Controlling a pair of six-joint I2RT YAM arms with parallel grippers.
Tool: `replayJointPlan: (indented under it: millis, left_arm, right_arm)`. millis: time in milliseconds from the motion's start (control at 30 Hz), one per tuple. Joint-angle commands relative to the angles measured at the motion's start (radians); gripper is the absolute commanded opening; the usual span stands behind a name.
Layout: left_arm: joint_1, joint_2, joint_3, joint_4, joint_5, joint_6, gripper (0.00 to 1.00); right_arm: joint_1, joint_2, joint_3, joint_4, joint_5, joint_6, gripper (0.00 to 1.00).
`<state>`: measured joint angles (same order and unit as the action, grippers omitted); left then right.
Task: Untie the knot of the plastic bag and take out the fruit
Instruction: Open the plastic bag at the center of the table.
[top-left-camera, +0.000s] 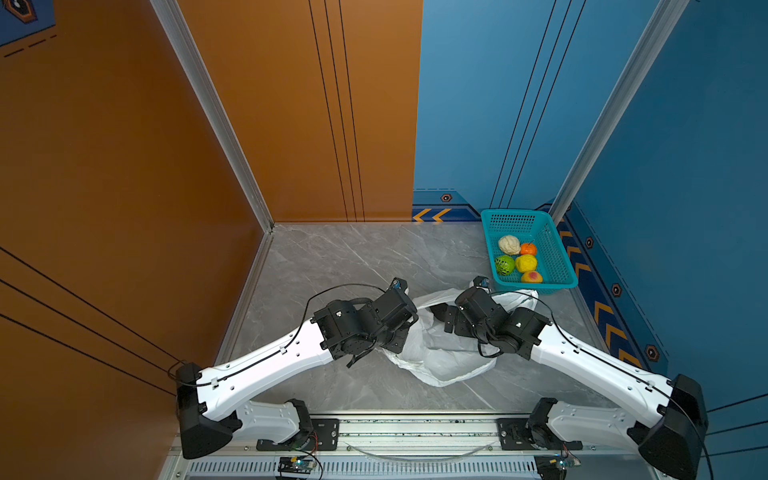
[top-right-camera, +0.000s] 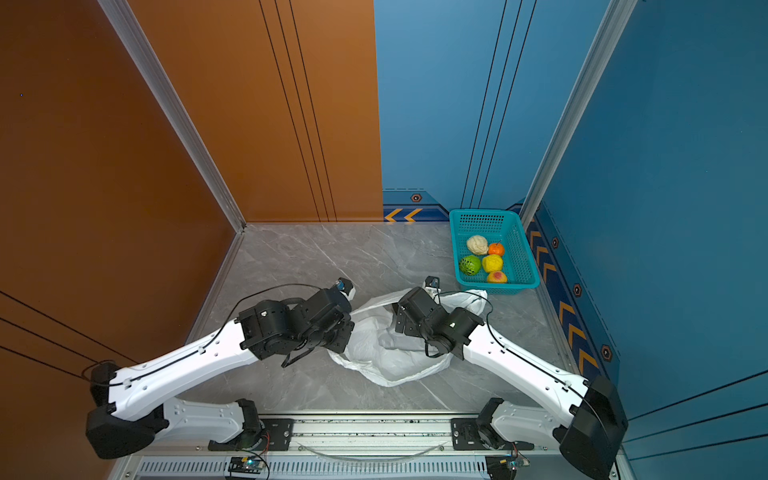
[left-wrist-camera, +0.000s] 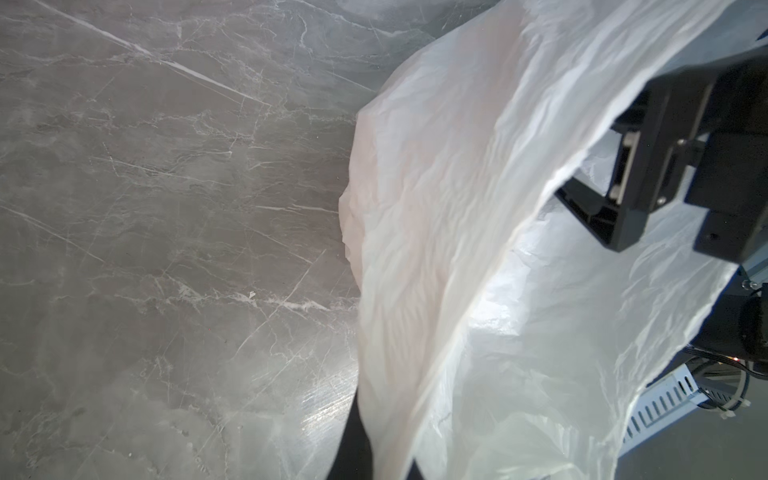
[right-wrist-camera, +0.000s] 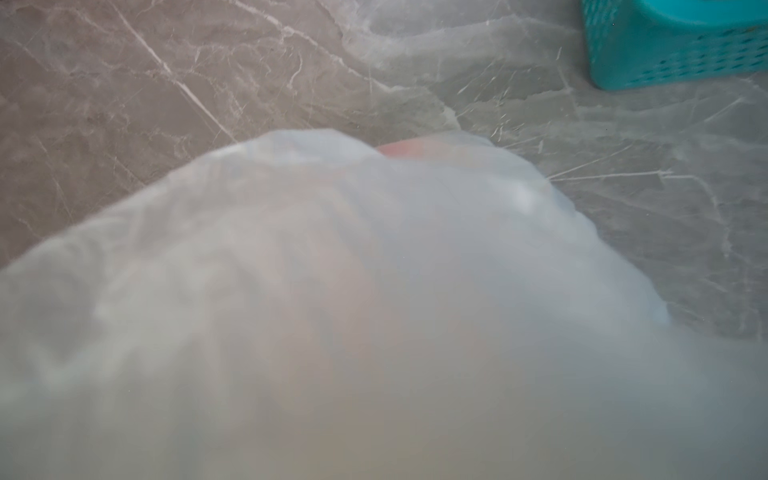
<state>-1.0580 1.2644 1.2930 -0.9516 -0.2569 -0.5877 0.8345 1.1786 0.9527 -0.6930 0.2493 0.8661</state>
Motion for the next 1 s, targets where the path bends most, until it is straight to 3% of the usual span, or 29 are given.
replayJointPlan:
  millis: [0, 167, 467, 633, 767, 967]
  left_arm:
    - [-0.011, 0.002, 0.025, 0.011, 0.007, 0.002, 0.0]
    - [-0.012, -0.003, 0.032, 0.019, -0.005, 0.002, 0.0]
    - [-0.013, -0.022, 0.022, 0.036, 0.006, 0.003, 0.0]
    - [-0.014, -0.033, 0.004, 0.035, 0.014, -0.006, 0.0]
    - [-0.013, -0.031, -0.014, 0.034, 0.023, -0.011, 0.0]
    - [0.009, -0.025, -0.003, 0.032, 0.019, -0.019, 0.0]
  right_arm:
    - [0.035, 0.01, 0.009, -0.028, -0.075, 0.057, 0.99]
    - [0.074, 0.045, -0.052, 0.078, -0.137, 0.111, 0.98]
    - [0.006, 0.146, -0.141, 0.338, -0.175, 0.142, 0.97]
    - [0.031, 0.031, -0.216, 0.446, 0.023, 0.128, 0.99]
    - [-0.009, -0.063, -0.187, 0.361, 0.056, 0.065, 1.0]
    - [0.046, -0.208, -0.161, 0.146, -0.062, -0.005, 1.0]
